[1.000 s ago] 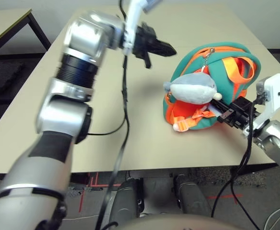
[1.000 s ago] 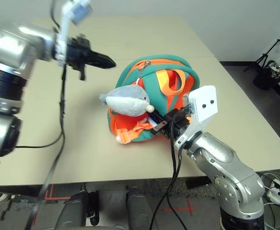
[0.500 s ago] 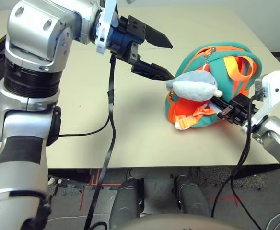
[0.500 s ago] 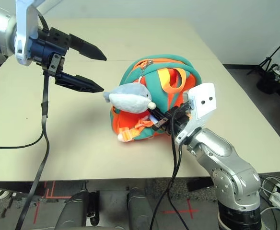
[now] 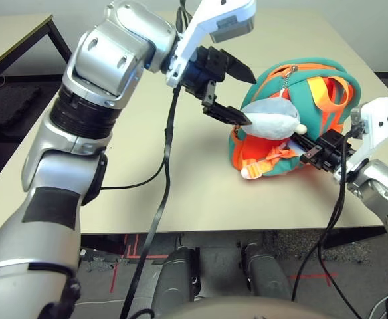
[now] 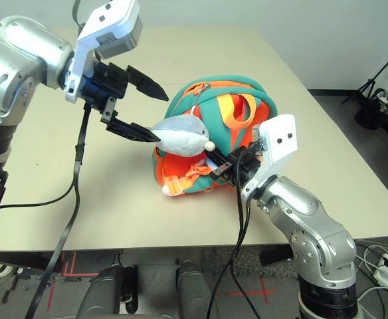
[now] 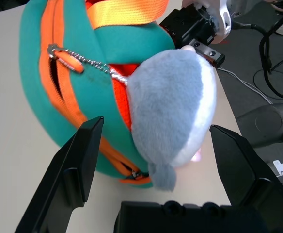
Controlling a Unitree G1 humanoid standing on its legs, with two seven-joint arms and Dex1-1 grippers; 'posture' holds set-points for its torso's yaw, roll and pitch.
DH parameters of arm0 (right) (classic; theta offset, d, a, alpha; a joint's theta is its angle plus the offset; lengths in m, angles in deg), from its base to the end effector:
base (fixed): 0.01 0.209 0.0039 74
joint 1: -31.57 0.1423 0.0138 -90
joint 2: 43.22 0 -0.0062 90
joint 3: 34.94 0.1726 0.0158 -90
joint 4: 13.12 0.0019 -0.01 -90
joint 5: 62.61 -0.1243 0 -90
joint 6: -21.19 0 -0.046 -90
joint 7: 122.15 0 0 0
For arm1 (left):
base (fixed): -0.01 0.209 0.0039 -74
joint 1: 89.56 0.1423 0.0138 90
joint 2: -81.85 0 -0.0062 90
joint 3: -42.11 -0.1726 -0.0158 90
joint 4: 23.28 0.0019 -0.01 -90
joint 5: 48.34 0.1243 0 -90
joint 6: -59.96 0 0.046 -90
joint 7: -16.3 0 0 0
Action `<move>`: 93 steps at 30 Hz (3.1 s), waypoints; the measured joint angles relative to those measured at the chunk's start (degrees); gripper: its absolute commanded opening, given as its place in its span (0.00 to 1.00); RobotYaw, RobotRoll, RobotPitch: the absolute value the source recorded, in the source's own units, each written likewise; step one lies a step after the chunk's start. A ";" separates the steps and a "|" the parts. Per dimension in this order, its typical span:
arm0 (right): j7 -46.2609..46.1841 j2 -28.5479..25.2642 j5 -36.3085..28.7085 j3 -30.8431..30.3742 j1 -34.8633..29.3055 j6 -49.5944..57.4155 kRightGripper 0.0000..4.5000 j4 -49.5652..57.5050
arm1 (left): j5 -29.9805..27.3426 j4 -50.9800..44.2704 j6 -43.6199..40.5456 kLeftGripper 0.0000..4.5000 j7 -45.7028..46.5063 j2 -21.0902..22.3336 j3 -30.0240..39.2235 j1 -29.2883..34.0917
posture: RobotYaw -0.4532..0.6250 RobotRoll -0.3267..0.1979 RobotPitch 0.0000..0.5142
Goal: Put the pencil case into the backpack and zip it.
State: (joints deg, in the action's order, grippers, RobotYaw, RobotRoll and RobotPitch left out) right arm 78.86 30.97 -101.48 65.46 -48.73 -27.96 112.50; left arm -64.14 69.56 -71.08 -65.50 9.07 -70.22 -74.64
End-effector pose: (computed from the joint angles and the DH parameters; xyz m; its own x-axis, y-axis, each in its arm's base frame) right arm 0.1853 -0.2052 0.1823 0.8059 0.5910 0.0349 -0.5886 0.8062 -0.0605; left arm 0.2790 0.1146 0.3350 0.0429 -0.8421 -0.5375 0.9002 -0.2009 0.3864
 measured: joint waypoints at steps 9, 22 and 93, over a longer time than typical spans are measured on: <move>-0.03 0.73 0.73 -0.03 0.19 0.00 0.03 -0.01 | 1.37 -0.22 1.98 1.00 -0.91 -0.63 -2.61 1.17 | 0.25 0.62 0.19; -0.63 1.72 1.09 -0.42 0.78 0.02 0.03 -0.01 | 4.34 3.48 4.03 0.37 -0.31 -2.51 -3.39 1.82 | 0.26 0.62 0.19; -0.11 2.77 1.80 -1.43 0.73 0.00 0.03 -0.60 | -29.03 1.20 -37.47 0.02 23.45 6.15 14.21 45.04 | 0.27 0.62 0.21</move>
State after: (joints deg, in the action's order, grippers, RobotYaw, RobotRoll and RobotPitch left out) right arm 78.75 33.74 -99.67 64.03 -48.01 -27.96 111.90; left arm -93.17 70.77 -108.55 -42.05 15.22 -56.01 -29.60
